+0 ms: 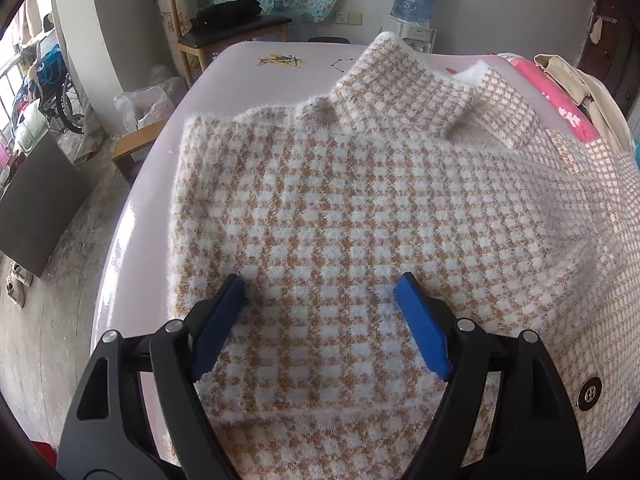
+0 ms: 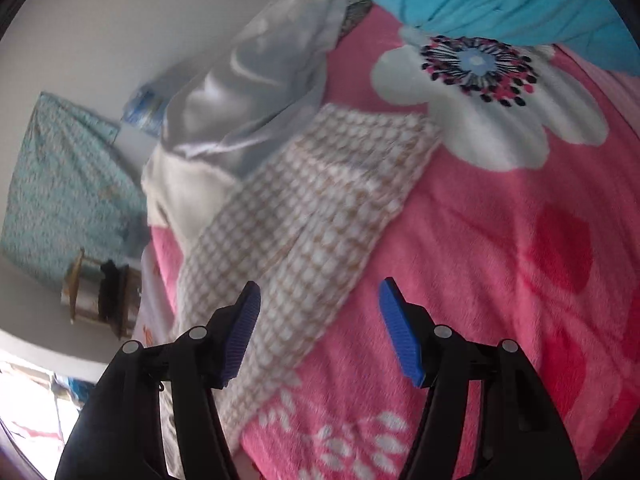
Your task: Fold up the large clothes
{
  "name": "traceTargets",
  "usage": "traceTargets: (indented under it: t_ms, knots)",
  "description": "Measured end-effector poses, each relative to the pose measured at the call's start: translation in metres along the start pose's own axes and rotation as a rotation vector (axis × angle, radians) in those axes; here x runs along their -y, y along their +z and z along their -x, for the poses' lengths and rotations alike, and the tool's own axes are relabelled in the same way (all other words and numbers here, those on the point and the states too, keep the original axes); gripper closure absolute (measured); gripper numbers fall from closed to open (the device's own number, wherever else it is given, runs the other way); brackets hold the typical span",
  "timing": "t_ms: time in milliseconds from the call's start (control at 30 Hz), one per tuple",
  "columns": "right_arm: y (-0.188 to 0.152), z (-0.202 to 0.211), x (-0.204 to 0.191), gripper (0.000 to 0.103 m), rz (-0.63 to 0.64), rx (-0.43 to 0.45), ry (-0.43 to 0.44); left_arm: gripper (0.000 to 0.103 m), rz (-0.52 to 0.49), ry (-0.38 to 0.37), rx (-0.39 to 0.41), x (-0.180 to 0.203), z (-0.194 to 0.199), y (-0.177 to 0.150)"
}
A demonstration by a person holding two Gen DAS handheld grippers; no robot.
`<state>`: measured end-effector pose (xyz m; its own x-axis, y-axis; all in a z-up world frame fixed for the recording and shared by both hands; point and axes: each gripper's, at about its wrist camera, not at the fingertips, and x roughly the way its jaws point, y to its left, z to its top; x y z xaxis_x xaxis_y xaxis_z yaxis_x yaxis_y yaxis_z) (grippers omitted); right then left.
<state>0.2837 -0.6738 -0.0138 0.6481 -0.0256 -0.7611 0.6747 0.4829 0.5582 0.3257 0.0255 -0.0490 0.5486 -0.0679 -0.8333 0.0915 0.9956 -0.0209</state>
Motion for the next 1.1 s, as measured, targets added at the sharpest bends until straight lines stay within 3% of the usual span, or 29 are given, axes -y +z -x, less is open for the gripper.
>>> traceTargets:
  t_ms: [67, 200, 433, 700, 967, 1100]
  knots:
    - [0.014, -0.01, 0.015, 0.043, -0.059, 0.018, -0.007, 0.028, 0.0, -0.001, -0.001, 0.0, 0.0, 0.0]
    - [0.035, -0.032, 0.033, 0.059, -0.131, 0.046, -0.017, 0.028, 0.005, -0.001, 0.0, -0.002, 0.0, 0.0]
    - [0.048, -0.029, 0.018, 0.079, -0.037, 0.114, -0.019, 0.028, 0.003, 0.002, 0.002, -0.001, 0.0, 0.0]
    - [0.03, 0.068, -0.041, 0.081, 0.213, 0.26, 0.051, 0.03, -0.008, 0.009, -0.005, 0.0, 0.0, 0.0]
    - [-0.022, 0.156, -0.142, 0.081, 0.489, 0.364, 0.136, 0.043, -0.039, 0.022, 0.006, 0.002, 0.008, -0.004]
    - [-0.06, 0.173, -0.201, 0.081, 0.606, 0.373, 0.182, 0.06, -0.025, -0.005, 0.01, -0.003, 0.009, -0.004]
